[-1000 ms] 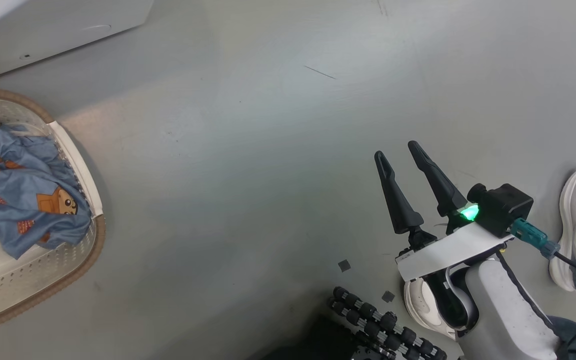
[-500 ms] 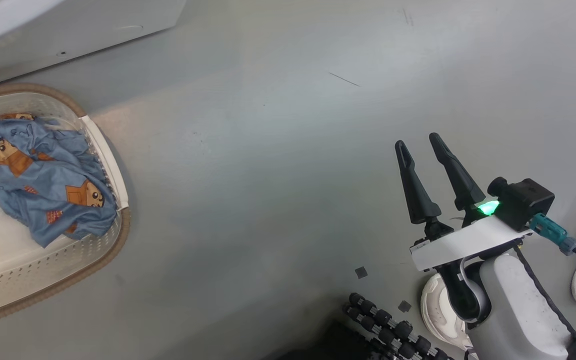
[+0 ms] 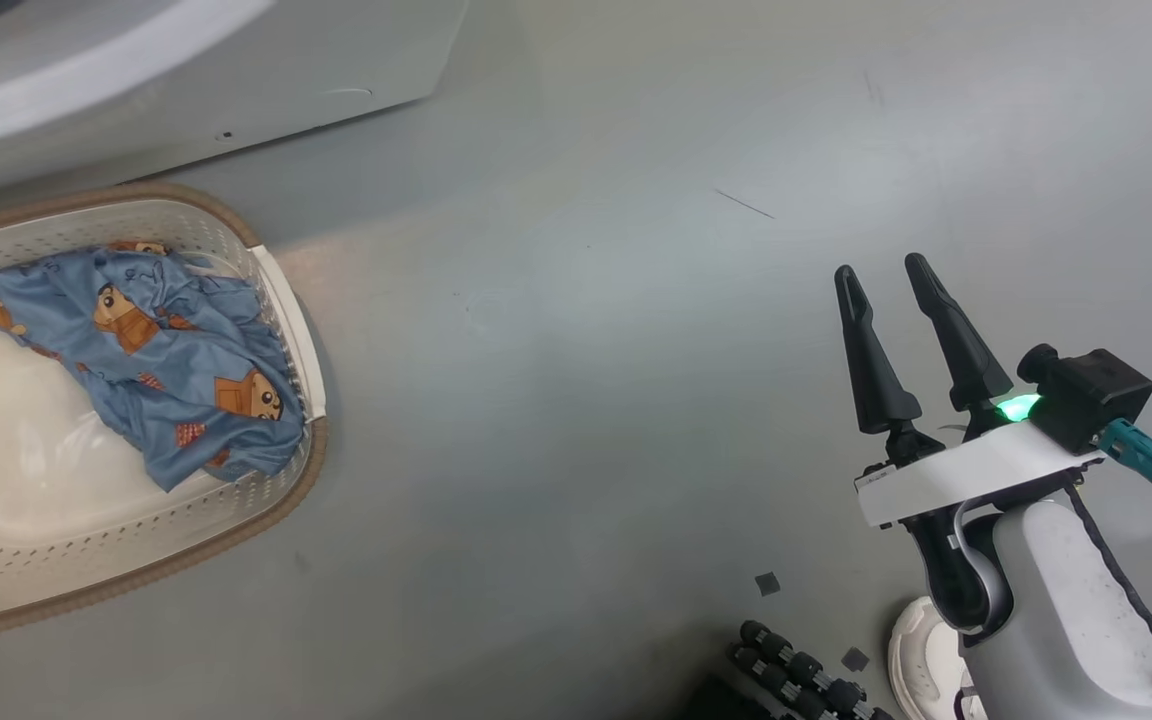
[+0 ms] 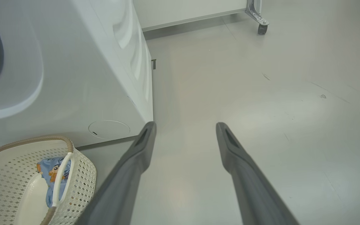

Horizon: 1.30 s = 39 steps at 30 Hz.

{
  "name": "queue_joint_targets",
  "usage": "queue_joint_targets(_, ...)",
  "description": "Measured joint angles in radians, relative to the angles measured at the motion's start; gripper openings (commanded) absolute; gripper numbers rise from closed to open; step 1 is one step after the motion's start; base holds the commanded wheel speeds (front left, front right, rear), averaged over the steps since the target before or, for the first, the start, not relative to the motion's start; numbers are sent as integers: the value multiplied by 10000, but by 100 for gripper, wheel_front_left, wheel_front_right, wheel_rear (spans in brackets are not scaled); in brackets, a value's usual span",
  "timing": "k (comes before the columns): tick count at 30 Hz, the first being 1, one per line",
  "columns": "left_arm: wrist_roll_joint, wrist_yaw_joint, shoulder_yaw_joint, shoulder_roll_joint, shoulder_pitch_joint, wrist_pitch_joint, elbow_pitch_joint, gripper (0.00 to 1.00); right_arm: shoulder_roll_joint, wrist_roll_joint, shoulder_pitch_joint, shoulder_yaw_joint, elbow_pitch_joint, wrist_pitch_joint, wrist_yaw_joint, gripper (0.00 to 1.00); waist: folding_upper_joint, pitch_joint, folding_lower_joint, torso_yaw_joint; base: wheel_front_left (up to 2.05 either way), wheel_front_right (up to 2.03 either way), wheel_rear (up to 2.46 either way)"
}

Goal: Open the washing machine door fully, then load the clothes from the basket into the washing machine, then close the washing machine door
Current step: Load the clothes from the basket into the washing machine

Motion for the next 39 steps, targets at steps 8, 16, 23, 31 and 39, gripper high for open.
queue_joint_targets(8, -138, 25, 56, -372, 920, -267, 343, 100, 17, -75, -60, -186, 2, 0, 0, 100, 0, -585, 0, 384, 0, 0, 0)
queue_joint_targets(16, -443, 6, 67, -989, 1606, -389, 397, 100, -21, -165, -161, -382, 13, 0, 0, 100, 0, -1191, 0, 781, 0, 0, 0)
queue_joint_targets(23, -464, -140, -6, -1304, 2304, -408, 370, 100, -90, -180, -135, -656, 94, 0, 0, 100, 0, -1765, 0, 1175, 0, 0, 0)
queue_joint_targets(31, -447, -407, -268, -1584, 2960, -468, -535, 100, -180, -282, 78, -915, 94, 0, 0, 100, 0, -2390, 0, 1659, 0, 0, 0)
queue_joint_targets(39, -201, -589, -648, -1701, 4358, -468, -1152, 100, -276, -422, 274, -1026, 98, 0, 0, 100, 0, -2940, 0, 1990, 0, 0, 0)
